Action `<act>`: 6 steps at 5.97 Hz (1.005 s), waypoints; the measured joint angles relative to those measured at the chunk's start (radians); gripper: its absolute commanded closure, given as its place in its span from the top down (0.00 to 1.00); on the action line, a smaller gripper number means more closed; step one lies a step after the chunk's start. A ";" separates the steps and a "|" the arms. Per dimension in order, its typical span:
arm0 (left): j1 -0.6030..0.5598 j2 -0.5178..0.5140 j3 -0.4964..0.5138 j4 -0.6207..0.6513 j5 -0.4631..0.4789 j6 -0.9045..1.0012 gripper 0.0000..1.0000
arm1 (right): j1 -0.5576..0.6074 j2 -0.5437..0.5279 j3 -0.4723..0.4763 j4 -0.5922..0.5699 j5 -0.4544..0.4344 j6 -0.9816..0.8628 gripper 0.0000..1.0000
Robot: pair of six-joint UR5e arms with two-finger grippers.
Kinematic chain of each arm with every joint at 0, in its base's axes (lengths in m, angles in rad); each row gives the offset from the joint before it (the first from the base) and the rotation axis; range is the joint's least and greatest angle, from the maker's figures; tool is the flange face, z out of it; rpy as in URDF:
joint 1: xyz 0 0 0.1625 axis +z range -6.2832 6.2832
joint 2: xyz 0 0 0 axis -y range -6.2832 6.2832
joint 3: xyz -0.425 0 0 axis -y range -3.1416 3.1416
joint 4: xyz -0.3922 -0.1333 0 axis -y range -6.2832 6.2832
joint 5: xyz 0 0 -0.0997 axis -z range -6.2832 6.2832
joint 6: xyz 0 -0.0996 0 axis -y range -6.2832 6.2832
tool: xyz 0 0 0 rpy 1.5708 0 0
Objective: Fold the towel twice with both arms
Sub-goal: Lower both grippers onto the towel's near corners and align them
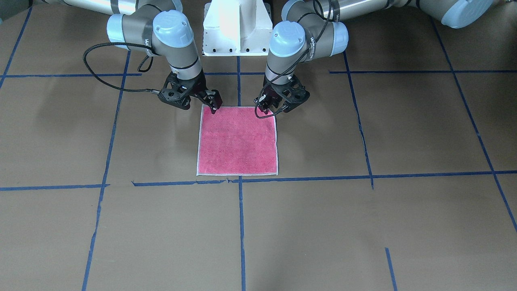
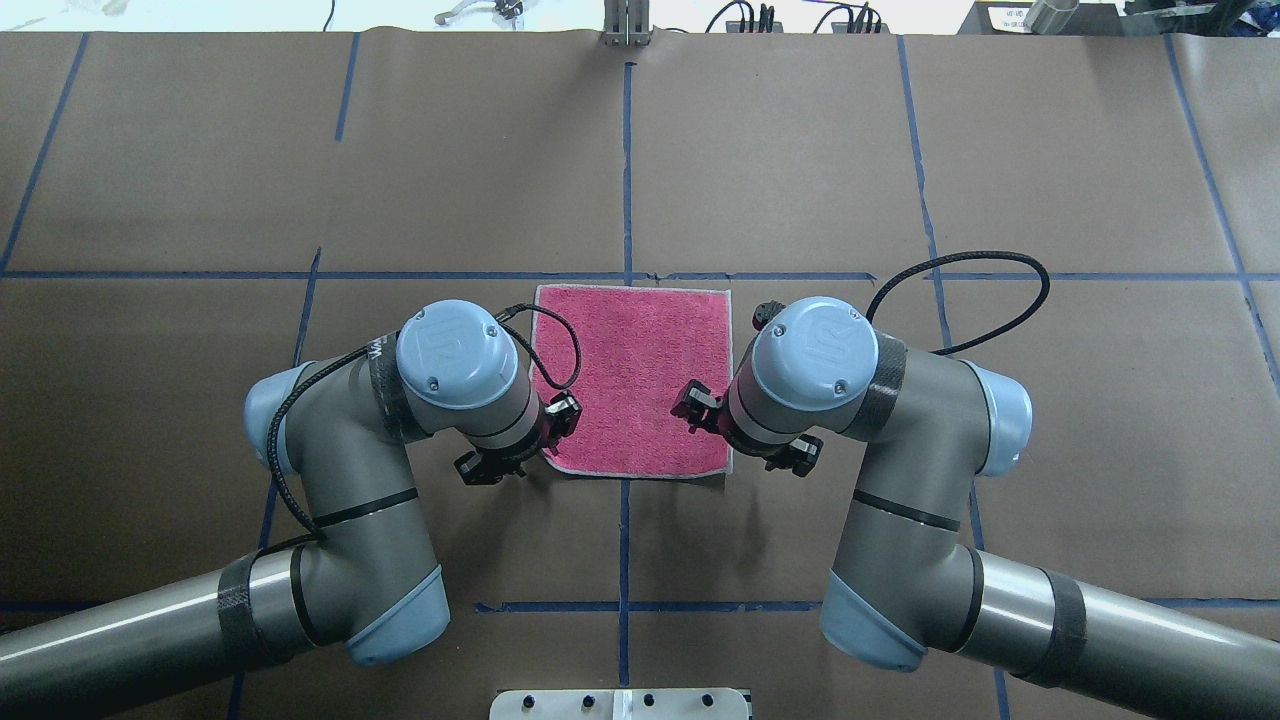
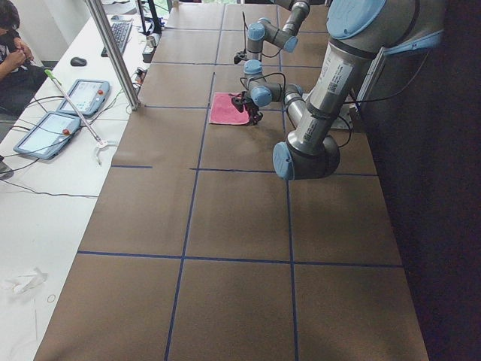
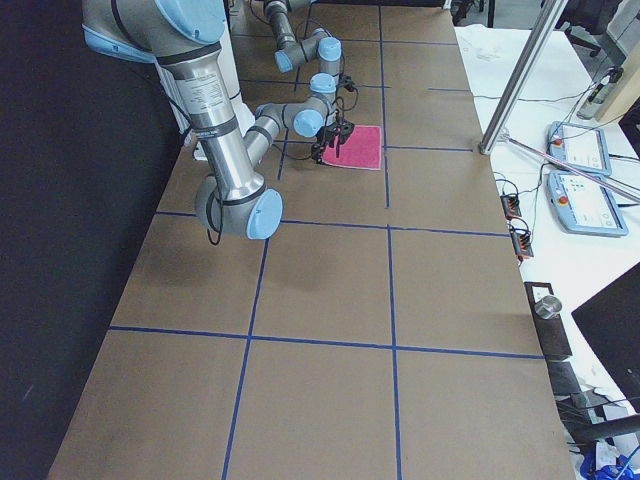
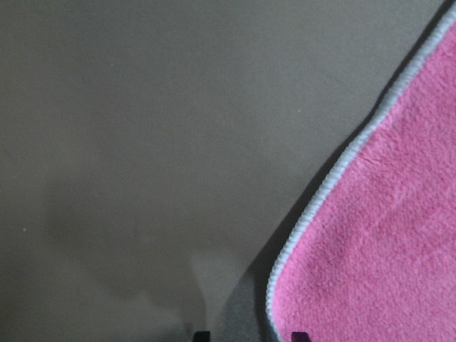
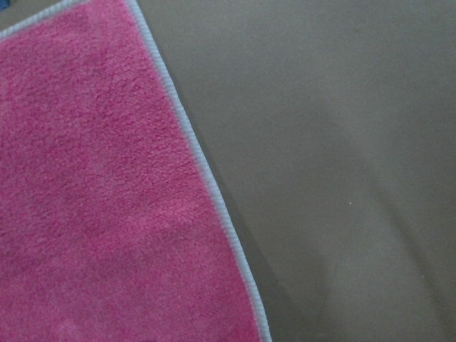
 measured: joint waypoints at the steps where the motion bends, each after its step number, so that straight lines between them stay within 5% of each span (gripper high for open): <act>1: -0.001 0.000 -0.004 0.000 0.000 0.002 0.33 | 0.000 -0.001 0.000 0.000 0.000 0.000 1.00; 6: -0.001 -0.001 -0.008 0.000 0.004 0.004 0.07 | -0.001 -0.001 0.000 0.000 -0.001 0.000 1.00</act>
